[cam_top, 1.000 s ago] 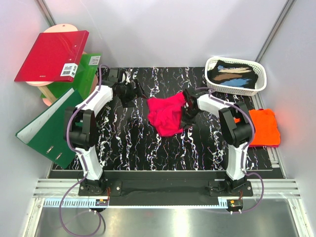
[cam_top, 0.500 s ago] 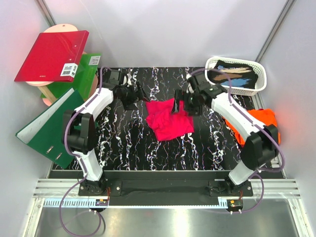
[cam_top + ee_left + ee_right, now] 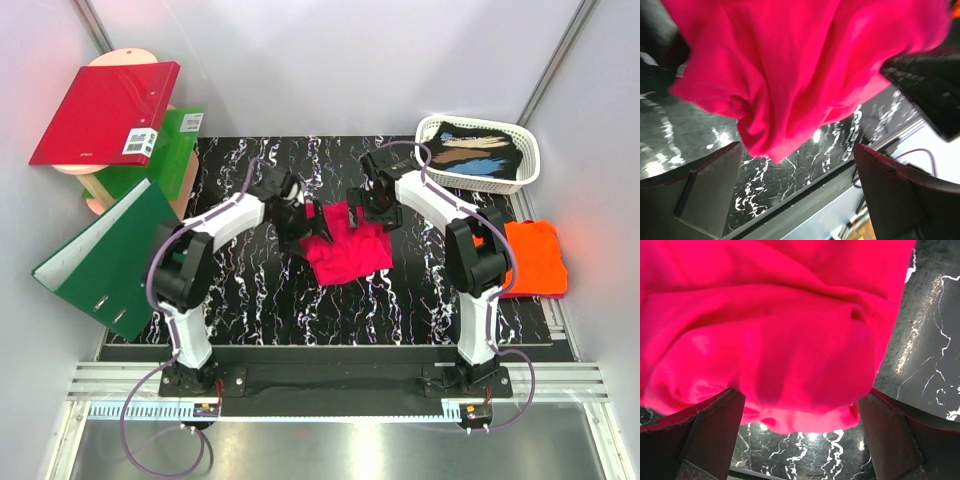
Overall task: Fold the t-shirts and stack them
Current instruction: Smooth out wrinkles on the folded tshirt
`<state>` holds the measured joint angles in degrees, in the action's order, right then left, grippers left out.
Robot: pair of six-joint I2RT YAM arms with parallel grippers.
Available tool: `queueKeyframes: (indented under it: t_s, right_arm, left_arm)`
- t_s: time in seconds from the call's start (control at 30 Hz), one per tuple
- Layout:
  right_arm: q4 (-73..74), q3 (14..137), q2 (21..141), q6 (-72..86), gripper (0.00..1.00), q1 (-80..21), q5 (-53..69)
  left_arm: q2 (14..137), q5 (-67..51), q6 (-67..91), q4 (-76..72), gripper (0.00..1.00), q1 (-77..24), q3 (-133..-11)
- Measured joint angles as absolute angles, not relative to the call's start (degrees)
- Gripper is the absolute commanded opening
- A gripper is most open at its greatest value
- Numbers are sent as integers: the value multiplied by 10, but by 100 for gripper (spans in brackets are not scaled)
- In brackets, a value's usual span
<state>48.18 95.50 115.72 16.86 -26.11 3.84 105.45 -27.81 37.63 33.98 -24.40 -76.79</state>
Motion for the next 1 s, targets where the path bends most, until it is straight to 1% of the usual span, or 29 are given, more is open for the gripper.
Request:
queueKeyframes:
  t_s: [0.07,0.1,0.13,0.2,0.23,0.27,0.3,0.33,0.37,0.4,0.43,0.73,1.0]
  right_arm:
    - [485,956,1169,168,97,-256,38]
    - [487,956,1171,167,97,-254,39]
    - [488,957,1171,166,96,-251,39]
    - [490,961,1171,166,96,-247,39]
    - [489,963,1171,165,95,-245,39]
    - [488,964,1171,165,93,-243,40]
    - [488,964,1171,165,87,-240,40]
    - [488,964,1171,165,46,-239,40]
    - [487,963,1171,164,21,-239,41]
    - [484,963,1171,162,8,-238,41]
    - [476,959,1171,166,1,-237,43]
    - [432,917,1156,183,0,-224,65]
    - [414,901,1089,189,0,-224,66]
  left_arm:
    - [1082,-278,376,348,95,-258,-777]
    - [1094,-276,376,351,91,-262,-784]
    - [1109,-274,375,354,82,-265,-794]
    - [1129,-269,375,360,68,-267,-811]
    - [1138,-267,375,363,45,-267,-821]
    - [1145,-265,375,365,32,-267,-829]
    - [1150,-262,370,366,20,-267,-837]
    - [1150,-260,376,366,0,-267,-840]
    - [1151,-257,374,368,0,-267,-844]
    - [1151,-254,374,369,0,-267,-848]
    - [1151,-251,370,371,0,-267,-853]
    - [1124,-232,361,389,0,-267,-859]
    - [1091,-241,349,406,1,-267,-908]
